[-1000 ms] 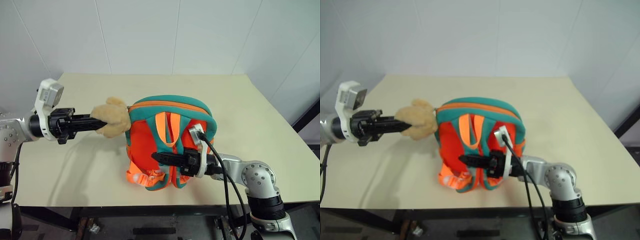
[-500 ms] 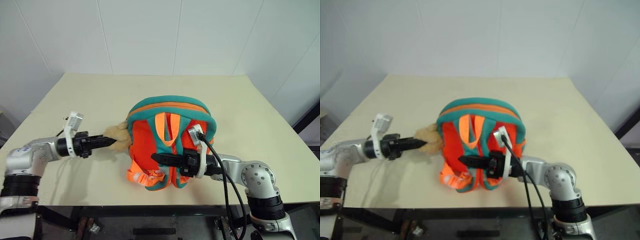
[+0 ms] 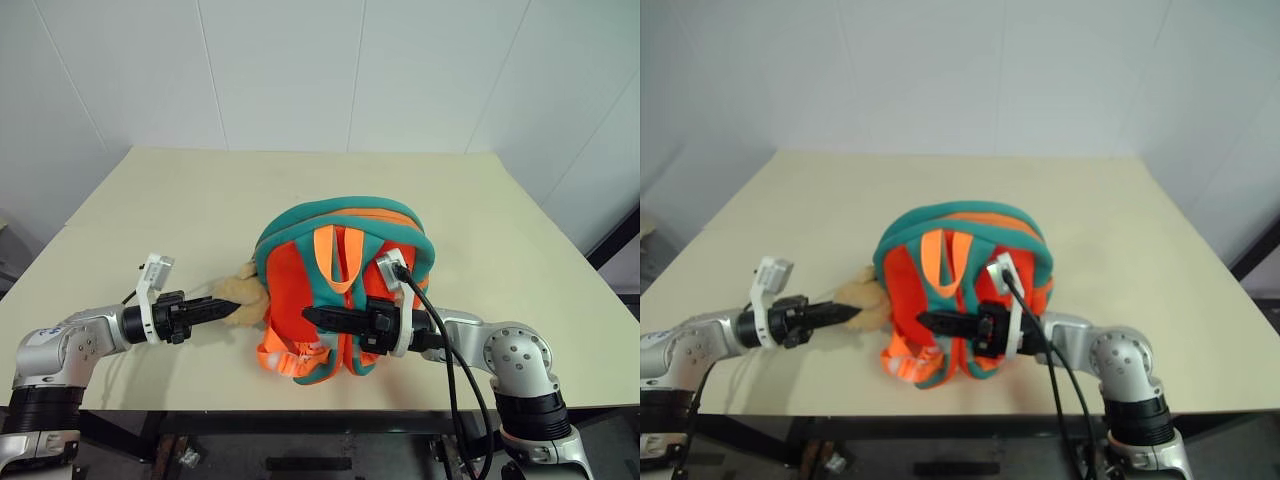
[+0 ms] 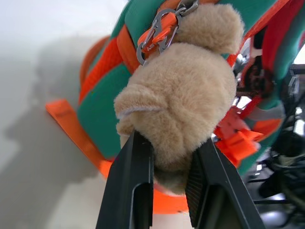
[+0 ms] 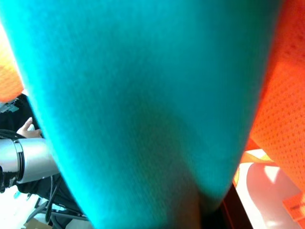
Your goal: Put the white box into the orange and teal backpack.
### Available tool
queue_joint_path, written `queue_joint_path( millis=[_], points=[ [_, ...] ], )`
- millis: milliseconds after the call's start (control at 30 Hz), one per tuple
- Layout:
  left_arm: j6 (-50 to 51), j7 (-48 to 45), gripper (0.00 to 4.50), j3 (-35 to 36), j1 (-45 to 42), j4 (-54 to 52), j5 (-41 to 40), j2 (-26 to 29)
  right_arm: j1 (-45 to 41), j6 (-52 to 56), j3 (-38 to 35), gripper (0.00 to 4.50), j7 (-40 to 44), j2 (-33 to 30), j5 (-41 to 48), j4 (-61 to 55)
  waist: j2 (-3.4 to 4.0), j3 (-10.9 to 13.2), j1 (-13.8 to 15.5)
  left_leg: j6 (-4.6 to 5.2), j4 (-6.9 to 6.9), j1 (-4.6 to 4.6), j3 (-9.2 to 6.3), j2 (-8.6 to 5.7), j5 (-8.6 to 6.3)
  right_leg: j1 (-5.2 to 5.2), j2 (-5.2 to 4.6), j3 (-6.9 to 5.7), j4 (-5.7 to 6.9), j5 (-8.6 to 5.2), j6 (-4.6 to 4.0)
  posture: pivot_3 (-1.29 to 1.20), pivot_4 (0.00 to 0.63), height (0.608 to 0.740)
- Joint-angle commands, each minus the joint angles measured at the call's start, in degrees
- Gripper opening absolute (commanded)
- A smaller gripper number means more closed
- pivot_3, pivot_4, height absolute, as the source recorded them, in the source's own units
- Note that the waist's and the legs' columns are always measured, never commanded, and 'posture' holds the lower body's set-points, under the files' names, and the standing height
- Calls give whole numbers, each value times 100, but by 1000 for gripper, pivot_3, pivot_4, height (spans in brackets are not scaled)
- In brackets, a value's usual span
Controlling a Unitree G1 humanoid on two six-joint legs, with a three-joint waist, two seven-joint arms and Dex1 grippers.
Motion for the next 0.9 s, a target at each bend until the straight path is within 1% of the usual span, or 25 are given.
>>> queue_joint_path(
  millis=[33, 133, 333, 433, 500, 533, 600, 667, 700, 733, 800, 833, 900],
  points=[
    [510, 191, 576, -173, 152, 39, -26, -22, -54, -29, -74, 45, -9, 35, 159, -166, 0, 0, 0, 0, 0, 0, 0, 0, 0, 0, 0, -1, 0, 0, 0, 0, 150, 740],
    [869, 250, 576, -231, 90, 89, -136, -98, -63, -27, -67, 45, -23, 46, 169, -168, 0, 0, 3, 0, 0, 0, 0, 0, 0, 0, 0, -1, -1, 0, -1, 0, 150, 740],
    [1900, 760, 576, 757, -571, 534, -1106, -591, -66, -19, -84, 45, -67, 23, 189, -187, -1, 0, 39, 3, 4, -5, -4, 0, 2, 0, -1, -5, -1, 3, 0, 0, 150, 740],
    [2283, 882, 576, 866, -534, 444, -1275, -647, -47, -18, -97, 45, -101, 23, 205, -212, -1, 0, 11, 3, 4, -6, -4, 0, 2, -1, -1, -5, -2, 4, 2, 0, 150, 740],
    [2462, 898, 576, 769, -350, 267, -1291, -623, -38, -21, -101, 45, -116, 27, 214, -223, -1, 0, 1, 2, 0, -7, -4, 0, 2, -4, 0, -6, -1, 4, 2, 0, 150, 740],
    [2432, 849, 576, 588, -160, 145, -1178, -550, -34, -25, -101, 45, -123, 34, 216, -223, -1, 0, -3, 2, -2, -6, -4, 0, 2, -4, 0, -6, -1, 4, 2, 0, 150, 740],
    [1881, 845, 576, 219, 91, 78, -667, -452, -34, -35, -93, 45, -131, 53, 213, -217, -1, 0, -4, 2, -4, -4, -2, 0, 1, -4, -1, -5, -2, 4, 1, 0, 150, 740],
    [1173, 869, 576, 25, 168, 106, -246, -467, -42, -39, -86, 45, -139, 65, 220, -212, -2, -1, 11, 1, -5, -1, -2, 0, 1, -3, -2, -6, -3, 3, -1, 0, 150, 740],
    [789, 792, 576, -182, 230, 50, 0, -408, -46, -39, -85, 45, -141, 68, 222, -210, -3, -2, 23, 1, -5, 1, -2, 0, 1, -1, -3, -7, -3, 3, -5, 0, 150, 740],
    [377, 720, 576, -388, 289, 22, 262, -366, -53, -38, -87, 45, -145, 71, 229, -206, -3, -2, 25, 0, -5, 2, -2, 0, 2, -1, -4, -8, -9, 5, -15, 0, 150, 740],
    [-114, 623, 576, -633, 346, 41, 558, -324, -64, -38, -90, 45, -149, 71, 234, -200, 0, -5, 23, 3, -4, 1, 2, 0, 5, 4, -7, -7, -25, -8, -71, 0, 150, 740],
    [-228, 606, 576, -674, 350, 76, 605, -327, -64, -37, -93, 45, -151, 68, 238, -202, 3, -8, 21, 9, -5, 0, 7, 0, 9, 7, -9, -6, -40, -3, -81, 0, 150, 740],
    [-745, 542, 576, -917, 386, 160, 960, -291, -66, -39, -99, 45, -159, 67, 246, -204, 2, -11, 21, 18, -6, -1, 17, -1, 14, 11, -13, 0, -58, 7, -99, 0, 150, 740]
  ],
)
